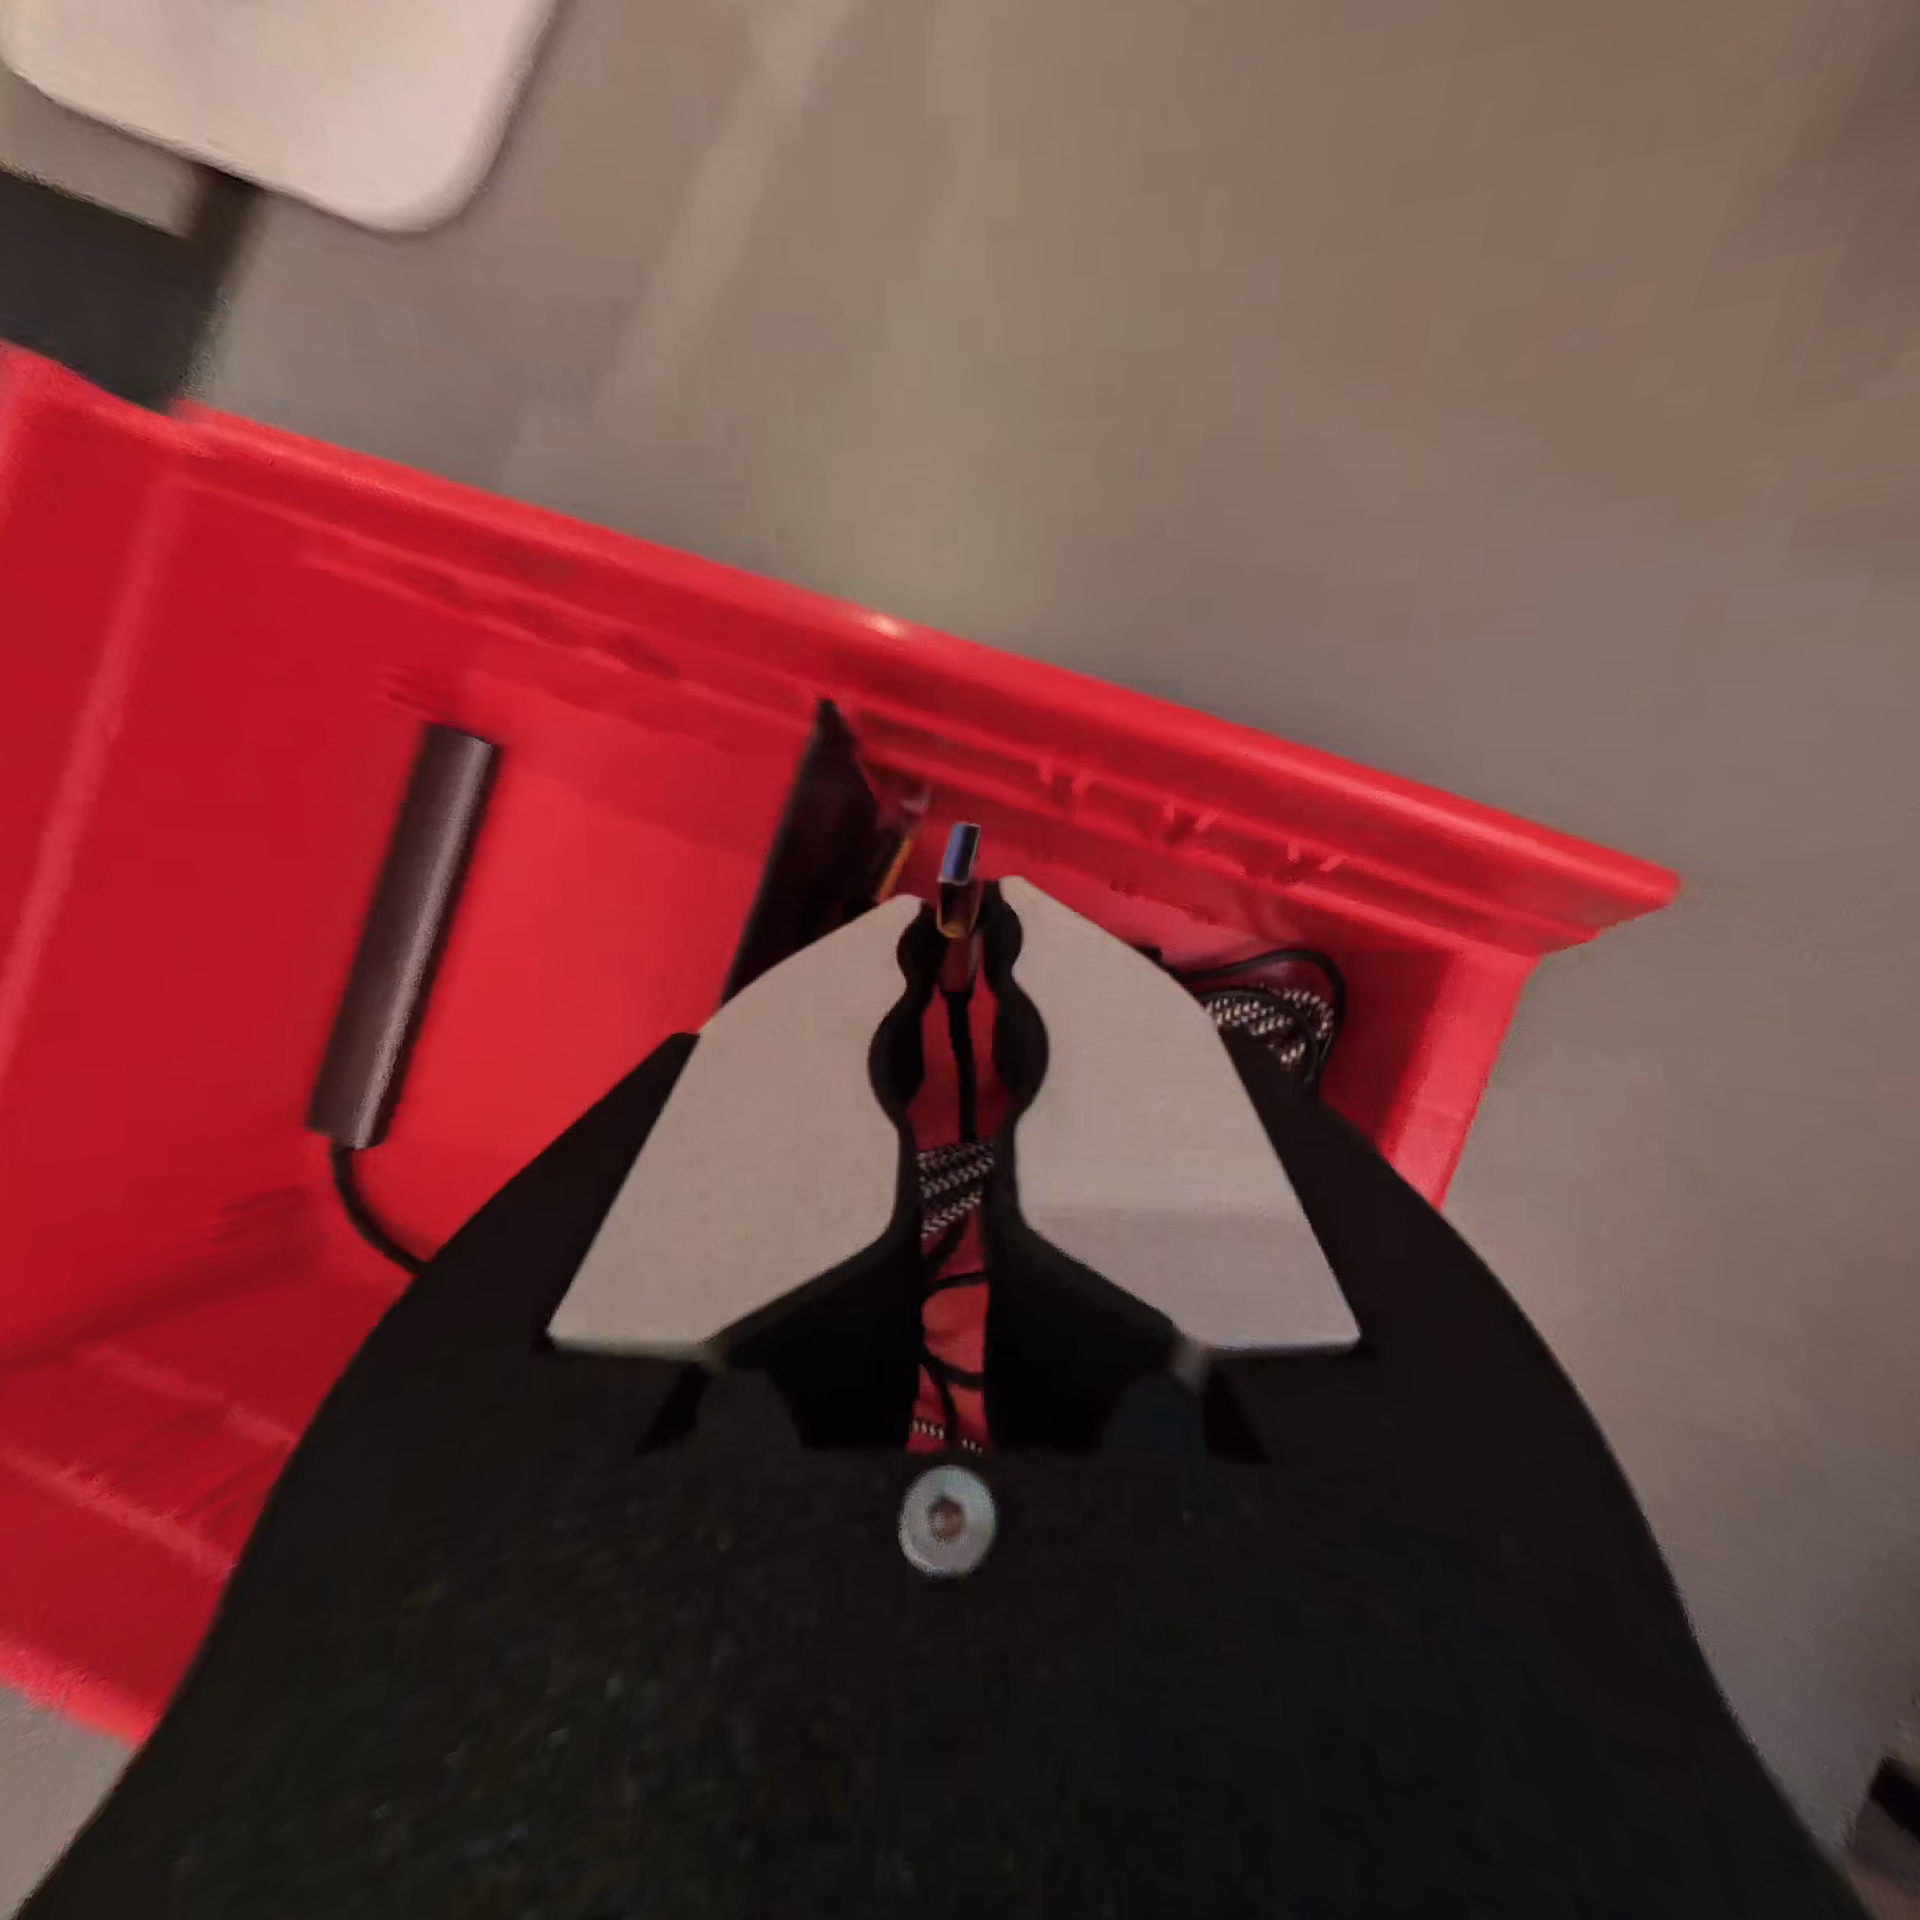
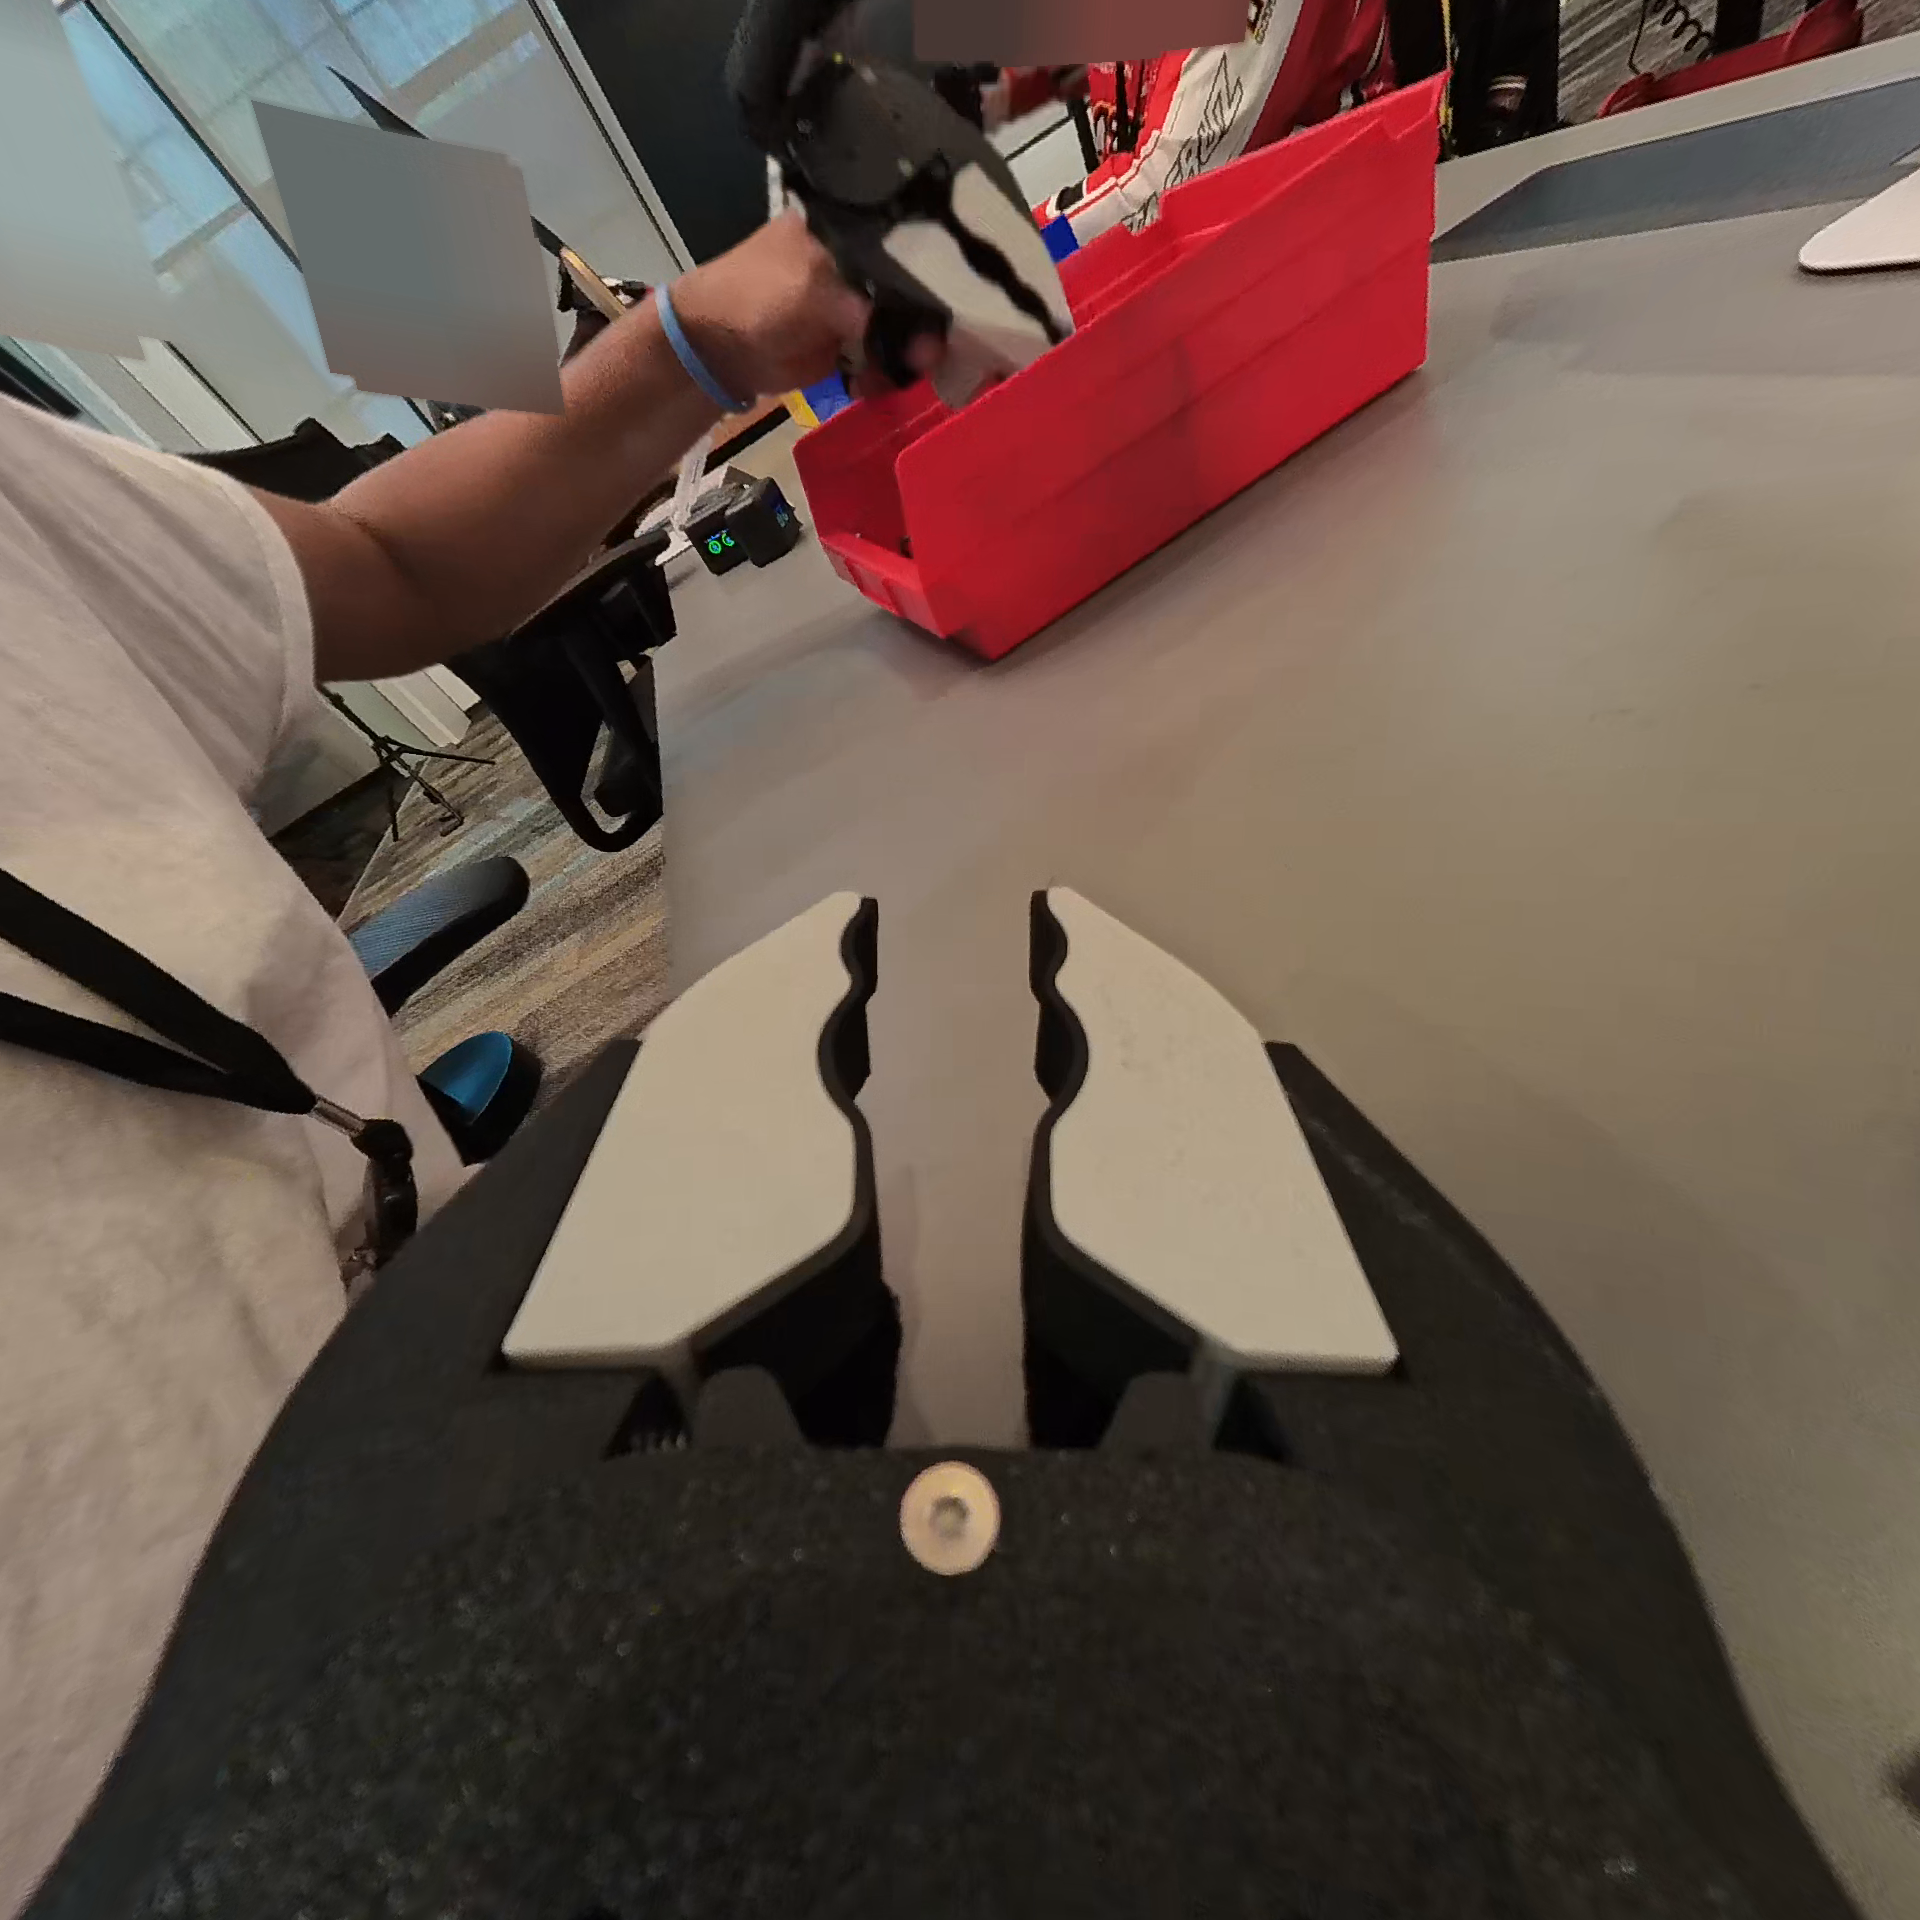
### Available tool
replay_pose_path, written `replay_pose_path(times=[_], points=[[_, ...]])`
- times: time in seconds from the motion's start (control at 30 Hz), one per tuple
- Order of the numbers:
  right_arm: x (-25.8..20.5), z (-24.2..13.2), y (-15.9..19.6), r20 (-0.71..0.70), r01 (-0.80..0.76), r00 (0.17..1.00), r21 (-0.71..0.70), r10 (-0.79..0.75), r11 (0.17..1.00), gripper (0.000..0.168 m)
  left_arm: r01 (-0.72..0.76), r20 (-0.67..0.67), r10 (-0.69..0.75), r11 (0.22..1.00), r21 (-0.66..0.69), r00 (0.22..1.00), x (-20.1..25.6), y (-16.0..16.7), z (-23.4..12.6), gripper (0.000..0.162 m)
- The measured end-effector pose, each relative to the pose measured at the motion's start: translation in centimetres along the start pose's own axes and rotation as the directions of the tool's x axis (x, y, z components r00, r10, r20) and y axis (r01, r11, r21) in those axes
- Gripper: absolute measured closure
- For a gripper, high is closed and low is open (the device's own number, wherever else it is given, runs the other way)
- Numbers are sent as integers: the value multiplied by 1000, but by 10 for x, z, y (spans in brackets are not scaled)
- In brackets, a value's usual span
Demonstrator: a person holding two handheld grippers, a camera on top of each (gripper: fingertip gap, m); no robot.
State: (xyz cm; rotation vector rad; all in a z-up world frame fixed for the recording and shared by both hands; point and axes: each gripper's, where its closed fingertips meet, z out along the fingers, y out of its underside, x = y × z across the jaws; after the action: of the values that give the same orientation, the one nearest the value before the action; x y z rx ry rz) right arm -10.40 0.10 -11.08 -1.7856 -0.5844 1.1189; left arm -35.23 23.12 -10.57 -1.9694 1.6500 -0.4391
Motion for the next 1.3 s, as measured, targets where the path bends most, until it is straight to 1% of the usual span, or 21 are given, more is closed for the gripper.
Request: replay_pose_path(times=[0.1, 0.17, 0.2, 0.27, 0.4, 0.47, 0.53, 0.57, 0.7, 0.77, 0.8, 0.87, 0.9, 1.0, 1.13, 1.2, 1.3], points=[[-4, -2, -2, 5, 3, 1000, 13, -3, 1000, 141, 59, 59, -72, 977, 205, 996, -20, -30, -49, 155], [-6, -4, -3, 8, 4, 1000, 18, -5, 1000, 141, 78, 102, -118, 940, 333, 988, -35, -46, -85, 155], [-7, -6, -3, 9, 4, 1000, 23, -4, 1000, 141, 83, 116, -142, 910, 406, 983, -42, -56, -103, 155], [-10, -8, -5, 18, -1, 1000, 37, 1, 999, 142, 100, 98, -181, 833, 543, 978, -51, -75, -140, 155], [-16, -13, -9, 41, -26, 999, 73, 23, 997, 143, 106, 65, -227, 668, 737, 972, -61, -107, -202, 155], [-17, -15, -10, 43, -31, 999, 82, 27, 996, 143, 108, 45, -232, 603, 790, 972, -59, -124, -224, 155], [-18, -17, -10, 38, -24, 999, 86, 21, 996, 144, 79, 61, -221, 574, 815, 973, -54, -142, -242, 155], [-19, -17, -10, 33, -17, 999, 86, 14, 996, 144, 62, 75, -214, 573, 817, 974, -50, -151, -248, 155], [-21, -20, -8, 23, 0, 1000, 79, -1, 997, 144, -24, 178, -187, 622, 783, 966, -35, -180, -262, 155], [-24, -20, -7, 25, 2, 1000, 78, -4, 997, 144, -34, 185, -179, 622, 782, 966, -24, -192, -268, 155], [-25, -21, -6, 25, 4, 1000, 77, -6, 997, 144, -19, 159, -174, 616, 788, 972, -17, -199, -270, 155], [-28, -20, -5, 27, 11, 1000, 71, -13, 997, 144, 12, 102, -152, 606, 796, 983, 2, -213, -265, 155], [-29, -20, -3, 27, 16, 999, 65, -17, 998, 144, 20, 80, -136, 613, 790, 988, 12, -221, -257, 155], [-32, -17, 1, 26, 35, 999, 44, -36, 998, 144, 34, 19, -73, 659, 751, 997, 45, -243, -217, 155], [-34, -14, 4, 24, 56, 998, 23, -56, 998, 144, 28, -46, 4, 758, 652, 999, 88, -260, -138, 155], [-36, -15, 5, 22, 65, 998, 18, -66, 998, 144, 26, -75, 23, 803, 596, 997, 104, -259, -92, 155], [-38, -17, 5, 16, 74, 997, 20, -75, 997, 144, 86, -180, 8, 859, 504, 984, 132, -250, -23, 155]])
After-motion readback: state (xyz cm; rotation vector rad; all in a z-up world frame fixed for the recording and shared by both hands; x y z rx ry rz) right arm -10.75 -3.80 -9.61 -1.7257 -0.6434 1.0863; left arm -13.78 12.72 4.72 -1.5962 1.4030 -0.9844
